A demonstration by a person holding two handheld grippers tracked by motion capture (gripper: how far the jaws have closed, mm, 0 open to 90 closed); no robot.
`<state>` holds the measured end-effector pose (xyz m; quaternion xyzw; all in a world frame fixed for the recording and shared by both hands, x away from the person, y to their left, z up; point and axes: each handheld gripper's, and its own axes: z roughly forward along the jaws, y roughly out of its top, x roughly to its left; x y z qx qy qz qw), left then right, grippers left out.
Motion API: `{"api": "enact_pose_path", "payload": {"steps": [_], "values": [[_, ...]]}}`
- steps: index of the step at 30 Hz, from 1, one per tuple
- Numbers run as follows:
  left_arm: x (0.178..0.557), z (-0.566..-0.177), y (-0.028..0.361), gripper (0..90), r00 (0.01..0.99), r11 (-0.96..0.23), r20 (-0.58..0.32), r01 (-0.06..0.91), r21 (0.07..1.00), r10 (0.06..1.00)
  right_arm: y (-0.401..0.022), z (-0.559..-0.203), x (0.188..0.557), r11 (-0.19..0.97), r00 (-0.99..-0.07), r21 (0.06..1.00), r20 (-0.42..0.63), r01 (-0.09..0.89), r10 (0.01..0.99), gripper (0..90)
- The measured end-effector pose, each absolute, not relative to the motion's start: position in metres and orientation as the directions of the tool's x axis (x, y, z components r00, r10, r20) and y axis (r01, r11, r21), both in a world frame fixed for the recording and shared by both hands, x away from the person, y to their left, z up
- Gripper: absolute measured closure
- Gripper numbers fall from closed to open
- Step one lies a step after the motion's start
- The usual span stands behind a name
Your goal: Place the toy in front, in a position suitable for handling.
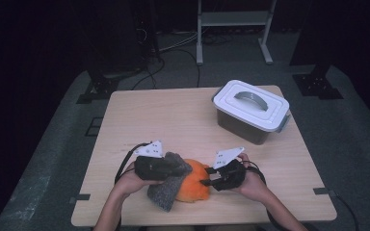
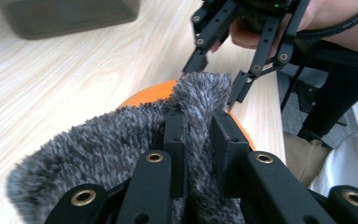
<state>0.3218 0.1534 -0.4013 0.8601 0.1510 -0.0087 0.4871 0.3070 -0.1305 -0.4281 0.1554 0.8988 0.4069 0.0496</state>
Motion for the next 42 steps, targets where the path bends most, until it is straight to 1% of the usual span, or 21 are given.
{"api": "enact_pose_path", "payload": {"steps": [9,13,14,16,19,22,25,26,27,28,29,31,33,34,36,42], "values": [[0.323,-0.403,0.162,77.1,0.945,-0.469,-0.164,0.286,0.835,0.283,-0.14,-0.426,0.308,0.633,-0.948,0.738,0.028,0.233,0.316,60.1],[0.323,-0.404,0.158,77.1,0.947,-0.471,-0.174,0.287,0.834,0.269,-0.146,-0.424,0.308,0.634,-0.948,0.735,0.034,0.239,0.318,59.8],[0.322,-0.405,0.157,77.1,0.948,-0.47,-0.176,0.288,0.835,0.267,-0.147,-0.424,0.307,0.635,-0.949,0.733,0.045,0.244,0.314,58.2],[0.322,-0.406,0.153,77.1,0.95,-0.479,-0.178,0.285,0.83,0.257,-0.148,-0.424,0.308,0.637,-0.952,0.728,0.07,0.254,0.299,50.6],[0.321,-0.409,0.149,77.2,0.953,-0.488,-0.183,0.282,0.826,0.241,-0.15,-0.422,0.31,0.619,-0.948,0.735,0.104,0.278,0.302,38.6],[0.319,-0.41,0.143,77.2,0.961,-0.502,-0.177,0.263,0.824,0.212,-0.148,-0.422,0.312,0.605,-0.947,0.742,0.127,0.289,0.296,29.1],[0.317,-0.409,0.139,77.2,0.965,-0.513,-0.175,0.252,0.821,0.194,-0.144,-0.423,0.314,0.602,-0.948,0.744,0.133,0.288,0.289,24.4],[0.316,-0.41,0.139,77.1,0.965,-0.512,-0.176,0.253,0.821,0.195,-0.143,-0.424,0.315,0.6,-0.947,0.744,0.141,0.295,0.29,24.1],[0.317,-0.41,0.139,77.1,0.965,-0.513,-0.174,0.252,0.82,0.195,-0.142,-0.426,0.315,0.597,-0.945,0.744,0.144,0.298,0.292,24.4],[0.317,-0.41,0.14,77.1,0.965,-0.513,-0.173,0.251,0.821,0.196,-0.142,-0.427,0.315,0.595,-0.945,0.746,0.142,0.298,0.295,27.1],[0.317,-0.41,0.14,77.1,0.963,-0.505,-0.177,0.258,0.824,0.204,-0.141,-0.427,0.314,0.594,-0.943,0.746,0.141,0.301,0.302,34.2],[0.319,-0.409,0.143,77.1,0.962,-0.508,-0.172,0.258,0.822,0.211,-0.14,-0.426,0.31,0.601,-0.946,0.75,0.101,0.276,0.308,44.9],[0.32,-0.41,0.147,77.1,0.96,-0.5,-0.178,0.265,0.824,0.216,-0.141,-0.424,0.308,0.608,-0.948,0.752,0.073,0.255,0.308,53.4],[0.32,-0.41,0.148,77.1,0.959,-0.497,-0.182,0.27,0.825,0.218,-0.141,-0.422,0.307,0.611,-0.951,0.753,0.06,0.242,0.303,56.1],[0.322,-0.413,0.153,77.1,0.955,-0.484,-0.198,0.284,0.828,0.222,-0.143,-0.421,0.307,0.61,-0.952,0.755,0.059,0.239,0.299,58.7],[0.324,-0.414,0.164,75.8,0.949,-0.499,-0.192,0.297,0.814,0.251,-0.146,-0.42,0.306,0.617,-0.956,0.754,0.052,0.227,0.288,59.6]]}}
